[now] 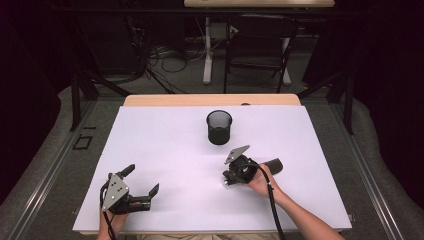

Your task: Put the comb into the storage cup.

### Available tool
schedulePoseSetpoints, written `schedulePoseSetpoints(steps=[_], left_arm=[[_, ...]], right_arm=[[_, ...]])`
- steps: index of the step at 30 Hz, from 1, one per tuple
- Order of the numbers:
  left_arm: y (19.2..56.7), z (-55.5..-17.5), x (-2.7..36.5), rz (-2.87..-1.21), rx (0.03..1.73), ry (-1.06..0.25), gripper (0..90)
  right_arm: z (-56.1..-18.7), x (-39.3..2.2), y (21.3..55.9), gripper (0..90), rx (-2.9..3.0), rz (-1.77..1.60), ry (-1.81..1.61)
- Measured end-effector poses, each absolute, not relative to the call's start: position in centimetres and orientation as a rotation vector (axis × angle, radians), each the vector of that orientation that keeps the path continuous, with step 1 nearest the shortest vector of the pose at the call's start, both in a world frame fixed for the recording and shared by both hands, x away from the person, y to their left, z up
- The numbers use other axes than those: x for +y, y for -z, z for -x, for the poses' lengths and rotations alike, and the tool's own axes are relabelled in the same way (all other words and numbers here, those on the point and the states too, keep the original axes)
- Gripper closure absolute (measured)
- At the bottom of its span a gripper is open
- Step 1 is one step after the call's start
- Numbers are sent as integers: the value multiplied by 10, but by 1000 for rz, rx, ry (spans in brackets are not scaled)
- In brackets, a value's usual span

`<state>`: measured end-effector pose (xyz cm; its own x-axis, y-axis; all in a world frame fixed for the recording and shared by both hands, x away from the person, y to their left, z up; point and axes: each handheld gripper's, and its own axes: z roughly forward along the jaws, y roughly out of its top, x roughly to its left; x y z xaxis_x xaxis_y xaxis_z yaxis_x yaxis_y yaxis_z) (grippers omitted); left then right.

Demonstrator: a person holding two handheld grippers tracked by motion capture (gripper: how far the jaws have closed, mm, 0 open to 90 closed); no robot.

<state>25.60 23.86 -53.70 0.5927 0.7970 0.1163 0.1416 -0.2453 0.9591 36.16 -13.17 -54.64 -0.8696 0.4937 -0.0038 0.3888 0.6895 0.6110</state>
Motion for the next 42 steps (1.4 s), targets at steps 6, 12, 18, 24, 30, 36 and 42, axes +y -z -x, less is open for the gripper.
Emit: schedulePoseSetpoints(steps=[6, 12, 18, 24, 30, 36, 42], left_arm=[[537, -256, 239, -1735, 778, -754, 7], [537, -256, 239, -1735, 779, -755, 7], [537, -256, 239, -1737, 778, -756, 8], [537, -256, 240, -1736, 779, -756, 8], [537, -256, 240, -1735, 781, -756, 8], [537, -256, 240, -1734, 782, -755, 8], [537, -256, 239, -1737, 780, -754, 8]], right_arm=[[-358, -132, 546, 900, 2748, -699, -916], [-353, -132, 545, 900, 2771, -685, -900], [-350, -132, 543, 900, 2787, -668, -892], [-345, -133, 542, 900, 2807, -652, -878], [-340, -135, 541, 900, 2813, -648, -877], [-333, -136, 542, 900, 2833, -620, -862], [-326, -140, 543, 900, 2842, -628, -853]])
